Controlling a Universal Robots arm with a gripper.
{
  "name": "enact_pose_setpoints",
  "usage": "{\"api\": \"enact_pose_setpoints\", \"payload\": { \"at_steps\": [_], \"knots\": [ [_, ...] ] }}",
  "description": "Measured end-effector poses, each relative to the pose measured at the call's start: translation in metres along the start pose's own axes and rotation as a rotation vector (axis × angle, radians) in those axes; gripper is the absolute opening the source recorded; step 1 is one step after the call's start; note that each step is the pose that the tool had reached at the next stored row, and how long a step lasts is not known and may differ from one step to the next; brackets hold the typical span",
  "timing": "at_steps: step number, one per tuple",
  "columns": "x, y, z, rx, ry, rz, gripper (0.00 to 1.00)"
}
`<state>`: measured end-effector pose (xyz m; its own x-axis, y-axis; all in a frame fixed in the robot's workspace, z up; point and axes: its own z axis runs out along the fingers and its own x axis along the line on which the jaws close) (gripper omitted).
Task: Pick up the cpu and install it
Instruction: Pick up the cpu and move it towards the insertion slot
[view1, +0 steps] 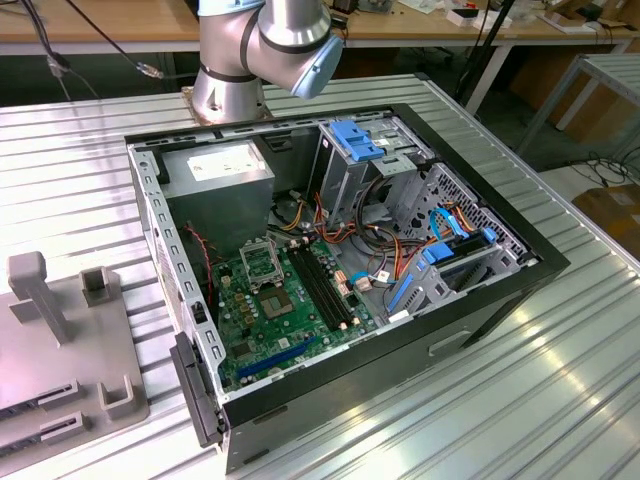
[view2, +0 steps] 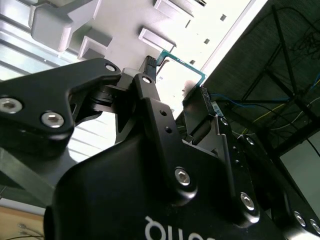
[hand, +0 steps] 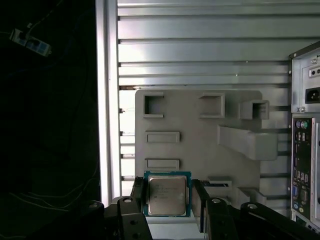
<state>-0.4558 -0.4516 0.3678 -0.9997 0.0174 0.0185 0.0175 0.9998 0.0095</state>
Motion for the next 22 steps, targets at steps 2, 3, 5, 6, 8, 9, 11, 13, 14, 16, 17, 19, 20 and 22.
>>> {"api": "enact_pose_setpoints", "payload": {
  "at_steps": [2,3,5,6,8,9,11,13,14,16,17,19,20,22],
  "knots": [
    [0.0000,0.0000,-0.0009,-0.0001,-0.0001,0.000,0.47],
    [0.0000,0.0000,-0.0013,-0.0002,-0.0001,0.000,0.47],
    [0.0000,0.0000,-0.0022,-0.0001,0.0000,0.000,0.47],
    [0.0001,0.0000,-0.0029,-0.0001,0.0000,0.000,0.47],
    [0.0001,0.0001,-0.0040,-0.0002,0.0000,0.000,0.47],
    [0.0001,0.0000,-0.0046,-0.0002,0.0000,0.000,0.47],
    [0.0001,0.0001,-0.0058,-0.0003,0.0000,0.000,0.47],
    [0.0001,0.0001,-0.0070,-0.0002,0.0000,0.000,0.47],
    [0.0001,0.0001,-0.0075,-0.0002,0.0000,0.000,0.47],
    [0.0002,0.0001,-0.0089,-0.0002,0.0000,0.000,0.47],
    [0.0002,0.0001,-0.0095,-0.0002,0.0000,0.000,0.47],
    [0.0002,0.0001,-0.0109,-0.0002,0.0000,0.000,0.47],
    [0.0002,0.0001,-0.0115,-0.0002,0.0001,0.000,0.47],
    [0.0002,0.0001,-0.0132,-0.0002,-0.0001,0.000,0.47]
  ]
}}
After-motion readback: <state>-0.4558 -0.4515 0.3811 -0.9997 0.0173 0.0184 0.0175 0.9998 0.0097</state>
